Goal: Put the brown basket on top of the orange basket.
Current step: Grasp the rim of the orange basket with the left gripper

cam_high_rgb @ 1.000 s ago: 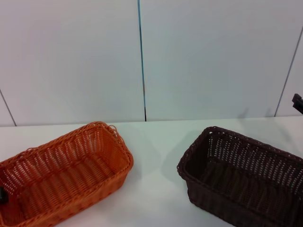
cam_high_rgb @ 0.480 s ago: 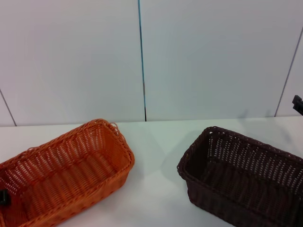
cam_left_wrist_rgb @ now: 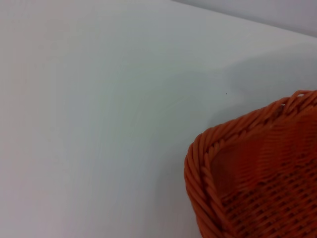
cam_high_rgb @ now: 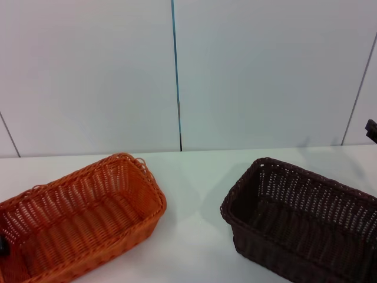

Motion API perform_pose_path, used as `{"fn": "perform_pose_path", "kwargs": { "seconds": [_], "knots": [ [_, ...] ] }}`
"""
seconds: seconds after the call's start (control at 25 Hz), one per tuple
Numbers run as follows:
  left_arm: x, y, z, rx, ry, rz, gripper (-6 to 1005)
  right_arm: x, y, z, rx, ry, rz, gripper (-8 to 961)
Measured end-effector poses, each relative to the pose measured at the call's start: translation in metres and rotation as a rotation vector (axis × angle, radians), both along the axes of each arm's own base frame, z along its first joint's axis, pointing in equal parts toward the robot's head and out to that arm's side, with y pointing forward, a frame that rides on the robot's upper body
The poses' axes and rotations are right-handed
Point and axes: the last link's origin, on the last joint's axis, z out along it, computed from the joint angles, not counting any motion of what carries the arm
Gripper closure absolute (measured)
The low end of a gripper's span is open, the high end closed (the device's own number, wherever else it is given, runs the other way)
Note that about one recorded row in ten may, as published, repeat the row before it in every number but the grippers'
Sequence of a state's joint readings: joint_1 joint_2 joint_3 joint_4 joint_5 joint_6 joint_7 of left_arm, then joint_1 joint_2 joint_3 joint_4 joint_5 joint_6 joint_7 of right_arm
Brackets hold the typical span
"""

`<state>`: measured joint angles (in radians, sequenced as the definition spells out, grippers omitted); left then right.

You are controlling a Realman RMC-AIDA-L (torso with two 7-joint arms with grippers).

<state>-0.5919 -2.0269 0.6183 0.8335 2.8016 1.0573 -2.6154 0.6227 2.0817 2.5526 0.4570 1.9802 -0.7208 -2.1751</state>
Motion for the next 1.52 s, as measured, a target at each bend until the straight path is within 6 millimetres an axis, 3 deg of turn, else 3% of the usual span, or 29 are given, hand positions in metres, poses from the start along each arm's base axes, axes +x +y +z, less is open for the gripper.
{"fn": "perform_pose_path", "kwargs": {
  "seconds": [0.68,1.52],
  "knots": [
    [-0.001,0.0,0.004,0.02,-0.013,0.007,859,0.001,0.001,0.0,-0.001,-0.006,-0.015,193],
    [0.011,0.0,0.049,0.076,-0.239,0.051,870,-0.001,0.004,0.001,-0.002,-0.012,-0.012,193]
  ]
}}
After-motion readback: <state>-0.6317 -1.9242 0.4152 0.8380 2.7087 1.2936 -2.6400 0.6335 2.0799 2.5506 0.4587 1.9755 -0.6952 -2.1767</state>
